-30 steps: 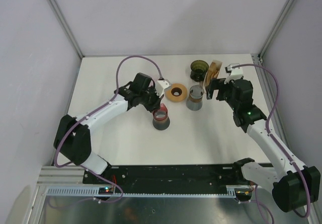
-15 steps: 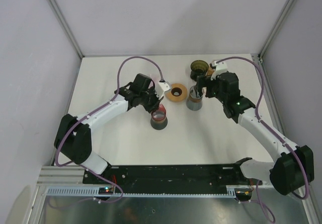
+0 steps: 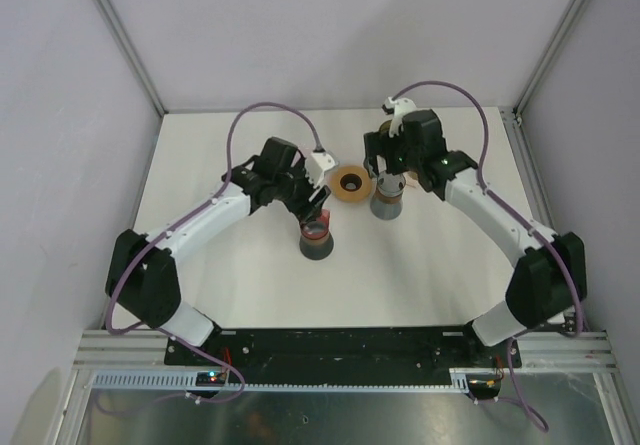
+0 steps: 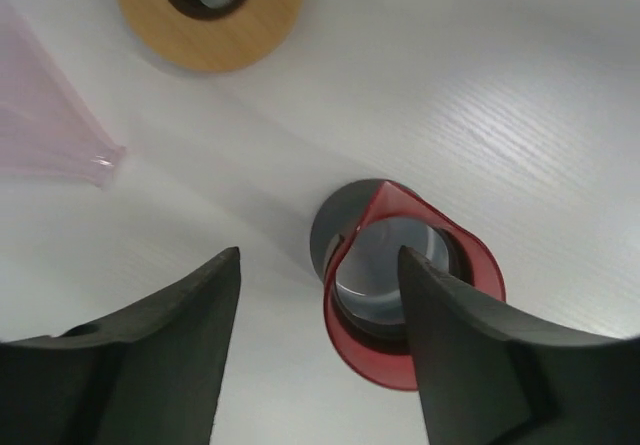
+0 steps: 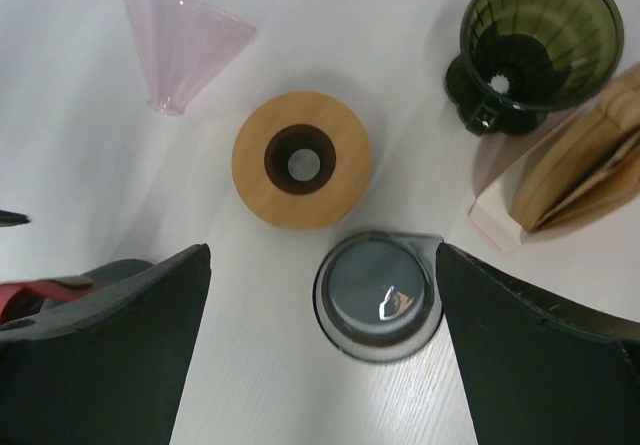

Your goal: Place the coffee filter in the dripper

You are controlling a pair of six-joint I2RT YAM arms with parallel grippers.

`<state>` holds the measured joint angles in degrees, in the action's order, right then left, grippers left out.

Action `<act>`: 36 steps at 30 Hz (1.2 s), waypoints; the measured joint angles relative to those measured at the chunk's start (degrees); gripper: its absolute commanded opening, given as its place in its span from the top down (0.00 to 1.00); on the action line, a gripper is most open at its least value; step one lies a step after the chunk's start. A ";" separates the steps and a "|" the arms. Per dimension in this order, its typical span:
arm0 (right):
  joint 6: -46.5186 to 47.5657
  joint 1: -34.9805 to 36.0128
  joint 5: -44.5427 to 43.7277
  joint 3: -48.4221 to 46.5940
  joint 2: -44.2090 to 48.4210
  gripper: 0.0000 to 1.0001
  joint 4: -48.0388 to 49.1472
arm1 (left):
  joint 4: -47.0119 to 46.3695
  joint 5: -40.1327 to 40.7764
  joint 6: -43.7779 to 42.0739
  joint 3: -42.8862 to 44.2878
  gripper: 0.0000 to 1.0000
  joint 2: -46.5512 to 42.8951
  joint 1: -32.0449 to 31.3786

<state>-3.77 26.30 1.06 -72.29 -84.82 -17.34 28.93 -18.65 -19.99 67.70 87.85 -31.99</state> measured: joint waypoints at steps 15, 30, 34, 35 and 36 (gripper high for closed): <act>5.16 -0.11 2.36 -44.57 -40.65 0.02 -28.44 | 1.20 1.90 3.80 4.26 0.20 -7.76 13.88; 8.20 -0.28 0.59 -57.75 -55.76 0.14 -38.32 | 2.10 -0.66 5.01 0.46 0.19 -9.46 19.67; 8.59 -0.26 0.04 -57.77 -56.83 0.25 -38.51 | 2.10 -1.14 5.01 0.46 0.18 -9.49 19.76; 8.68 -0.26 -0.09 -57.77 -57.11 0.28 -38.49 | 2.10 -1.16 5.01 0.44 0.18 -9.49 19.76; 8.79 -0.26 -0.15 -57.77 -57.40 0.35 -38.51 | 2.10 -1.16 5.01 0.44 0.18 -9.51 19.78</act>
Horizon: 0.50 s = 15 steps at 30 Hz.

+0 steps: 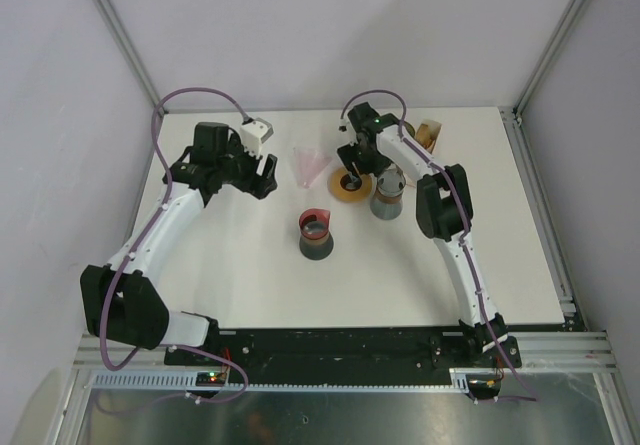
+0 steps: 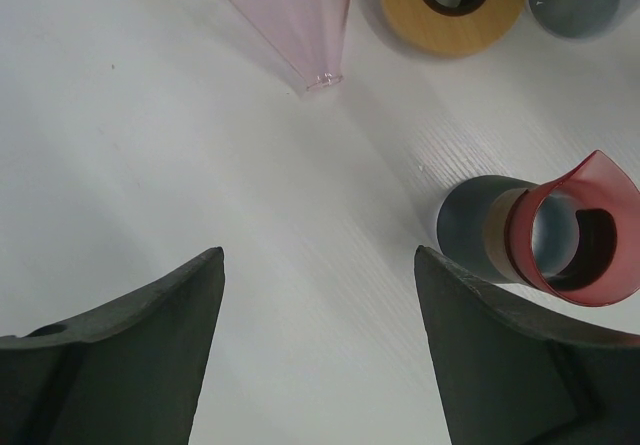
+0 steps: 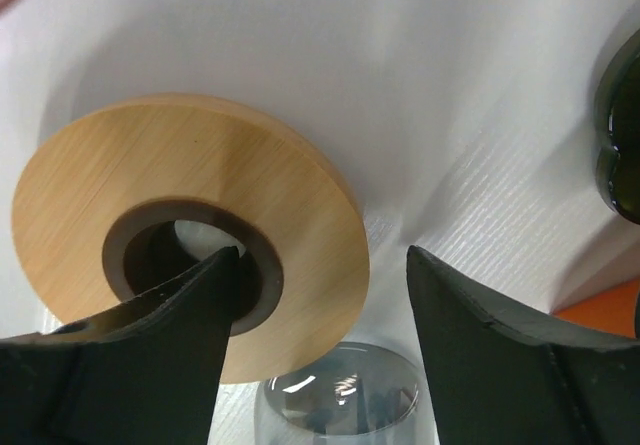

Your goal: Place the coffee filter in the dripper

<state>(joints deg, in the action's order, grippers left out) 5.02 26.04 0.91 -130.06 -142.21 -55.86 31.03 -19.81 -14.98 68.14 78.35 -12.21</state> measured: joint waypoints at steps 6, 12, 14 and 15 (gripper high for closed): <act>0.28 0.13 0.22 0.00 -0.79 0.80 0.52 | 0.00 -0.07 0.00 -0.15 0.18 -0.07 0.02; 0.04 0.04 0.85 0.00 -0.63 0.99 0.70 | 0.02 -0.11 0.00 -0.70 0.18 -0.15 0.09; 0.04 0.04 0.83 0.11 -0.48 1.00 0.72 | 0.02 -0.11 0.00 -0.70 0.18 -0.15 0.13; 0.04 0.04 0.83 0.31 -0.28 1.00 0.79 | 0.00 -0.11 0.00 -0.70 0.18 -0.15 0.13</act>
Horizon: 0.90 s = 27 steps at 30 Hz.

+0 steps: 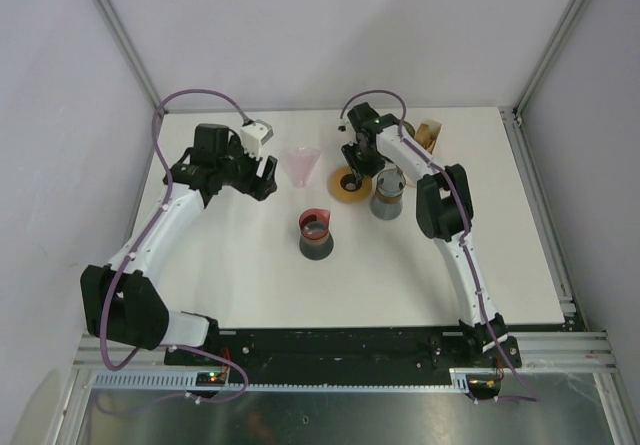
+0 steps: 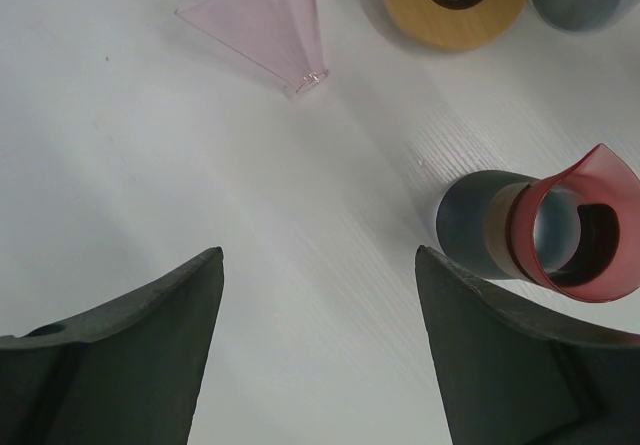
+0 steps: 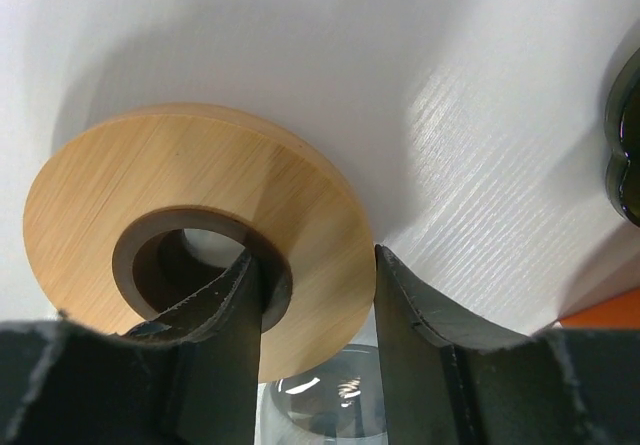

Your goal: Place the coffee filter in the dripper

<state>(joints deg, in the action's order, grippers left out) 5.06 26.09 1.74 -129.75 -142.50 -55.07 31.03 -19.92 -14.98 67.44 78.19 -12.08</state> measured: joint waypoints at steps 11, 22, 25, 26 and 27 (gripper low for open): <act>-0.04 0.00 0.42 1.62 9.03 1.00 0.11 | 0.02 0.02 -0.02 -0.07 0.17 -0.63 0.07; 2.84 3.21 3.17 3.39 22.86 1.00 -2.93 | 0.02 0.09 -0.04 -0.17 0.17 -2.01 1.07; 4.48 7.15 3.93 5.35 25.94 1.00 -4.98 | 0.02 0.13 -0.04 -0.17 0.17 -2.23 1.55; 5.03 8.90 4.22 5.81 26.67 1.00 -5.66 | 0.00 0.15 -0.04 -0.17 0.16 -2.25 1.68; 5.60 10.88 4.39 6.12 27.17 1.00 -6.49 | 0.00 0.20 -0.04 -0.17 0.16 -2.25 1.81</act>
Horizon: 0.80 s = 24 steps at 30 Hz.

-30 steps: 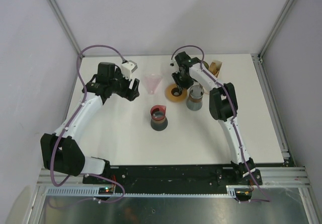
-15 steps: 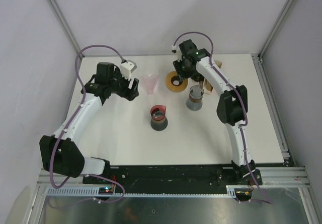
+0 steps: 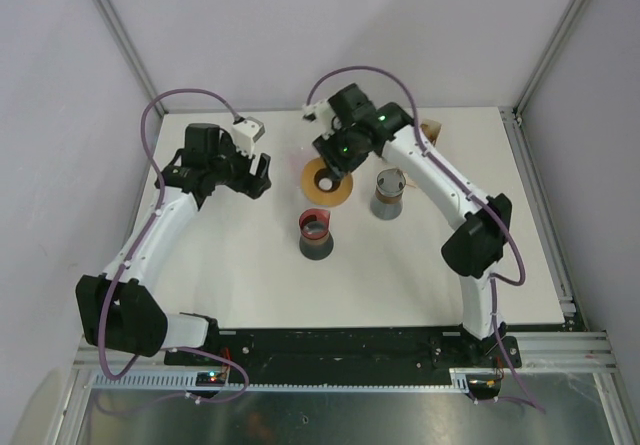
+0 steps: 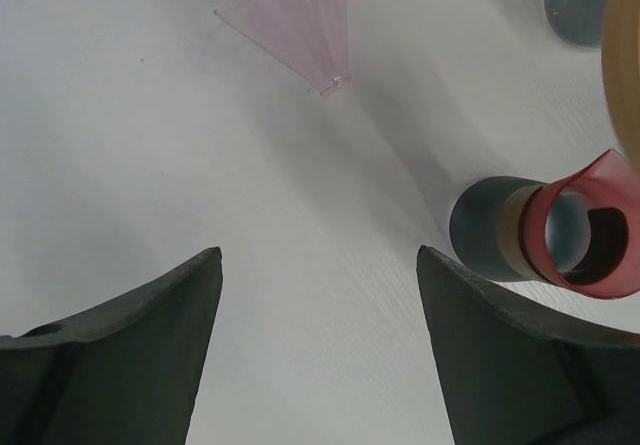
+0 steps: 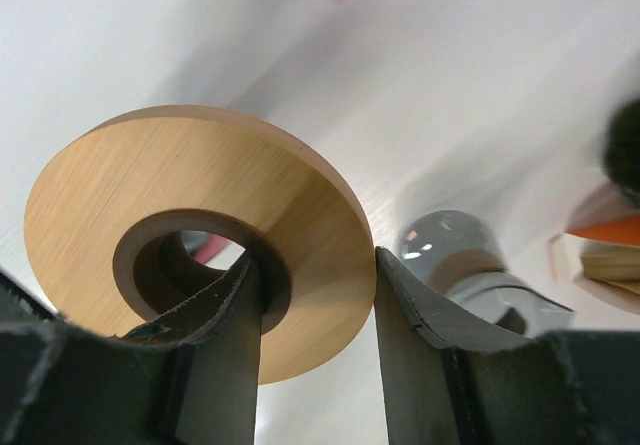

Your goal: Place the coffee filter in the dripper

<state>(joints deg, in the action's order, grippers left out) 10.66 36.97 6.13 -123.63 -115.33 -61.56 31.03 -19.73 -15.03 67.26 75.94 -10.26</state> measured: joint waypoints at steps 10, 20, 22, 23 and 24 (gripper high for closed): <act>2.32 10.58 -1.22 0.68 -0.31 1.00 -5.20 | 0.02 -0.02 0.00 -0.11 0.15 -0.07 2.05; 2.97 11.08 -3.23 0.68 -5.42 0.99 -5.92 | 0.00 -0.13 0.00 -0.22 0.15 -0.44 3.15; 2.97 11.06 -3.52 0.68 -6.12 0.98 -5.84 | 0.00 -0.17 0.00 -0.24 0.15 -0.46 3.21; 2.99 11.06 -3.76 0.68 -6.43 0.97 -5.84 | 0.00 -0.20 0.00 -0.31 0.15 -0.46 3.21; 2.99 11.06 -3.91 0.68 -6.64 0.96 -5.81 | 0.00 -0.22 0.00 -0.42 0.15 -0.48 3.26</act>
<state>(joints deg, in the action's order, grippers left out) 13.65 48.03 2.22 -122.96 -121.97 -67.37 31.03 -19.94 -15.03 66.85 75.46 -7.01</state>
